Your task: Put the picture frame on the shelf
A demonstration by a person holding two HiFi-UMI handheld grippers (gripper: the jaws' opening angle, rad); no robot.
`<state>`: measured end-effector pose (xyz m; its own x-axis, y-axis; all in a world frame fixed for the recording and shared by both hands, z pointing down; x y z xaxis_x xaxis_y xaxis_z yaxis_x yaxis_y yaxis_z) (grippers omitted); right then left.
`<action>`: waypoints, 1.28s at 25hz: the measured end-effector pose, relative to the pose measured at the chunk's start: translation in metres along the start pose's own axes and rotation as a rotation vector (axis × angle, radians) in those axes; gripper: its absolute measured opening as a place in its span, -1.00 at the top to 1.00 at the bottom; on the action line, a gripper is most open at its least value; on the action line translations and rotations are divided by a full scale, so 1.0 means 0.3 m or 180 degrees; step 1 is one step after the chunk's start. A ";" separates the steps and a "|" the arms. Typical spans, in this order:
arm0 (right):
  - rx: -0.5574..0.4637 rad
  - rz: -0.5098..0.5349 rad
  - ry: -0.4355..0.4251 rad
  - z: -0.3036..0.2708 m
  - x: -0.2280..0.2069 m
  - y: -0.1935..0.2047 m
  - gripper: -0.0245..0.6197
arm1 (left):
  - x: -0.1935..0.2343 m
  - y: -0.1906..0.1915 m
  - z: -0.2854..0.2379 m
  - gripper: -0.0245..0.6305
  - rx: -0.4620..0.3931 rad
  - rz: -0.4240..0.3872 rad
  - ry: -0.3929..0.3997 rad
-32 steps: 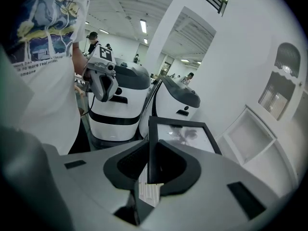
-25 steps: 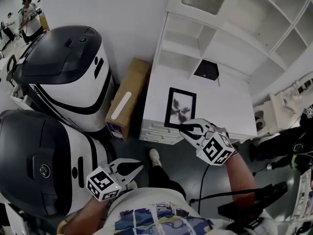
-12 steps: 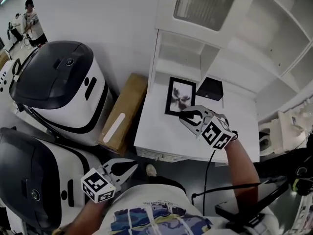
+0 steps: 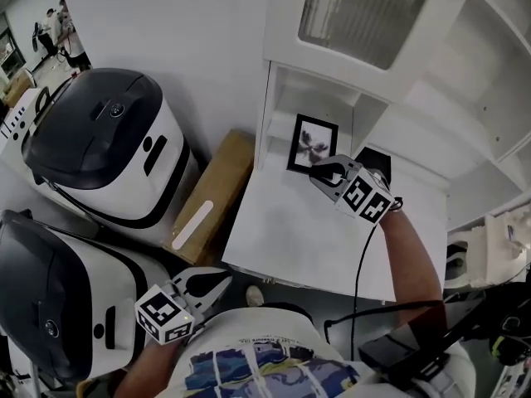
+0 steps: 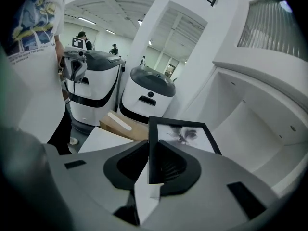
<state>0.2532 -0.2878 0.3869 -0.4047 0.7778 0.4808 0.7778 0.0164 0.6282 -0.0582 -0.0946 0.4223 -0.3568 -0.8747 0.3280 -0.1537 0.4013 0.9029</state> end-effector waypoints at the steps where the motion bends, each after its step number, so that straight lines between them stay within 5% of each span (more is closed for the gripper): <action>1: 0.0001 -0.0005 -0.0012 -0.017 -0.025 0.009 0.66 | 0.006 -0.003 -0.005 0.88 -0.0005 0.0014 -0.0042; 17: 0.0165 -0.0083 -0.0064 -0.232 -0.260 0.064 0.66 | 0.090 -0.026 -0.051 0.88 -0.0100 0.0150 -0.0330; 32: 0.0475 -0.0209 0.0054 -0.321 -0.290 0.056 0.66 | 0.120 -0.021 -0.063 0.88 -0.0079 0.0147 -0.0315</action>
<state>0.2552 -0.4156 0.4145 -0.4642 0.7613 0.4528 0.8118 0.1611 0.5613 -0.0528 -0.1337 0.4336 -0.4524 -0.8238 0.3415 -0.1126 0.4326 0.8945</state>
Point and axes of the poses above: the fingertips, and each gripper's own axes: z backward along the fingers, x to its left, y out of its underside, the point moved 9 cm from there along z, backward along the fingers, and after that the axes turned 7 degrees about y, right-handed, at the moved point
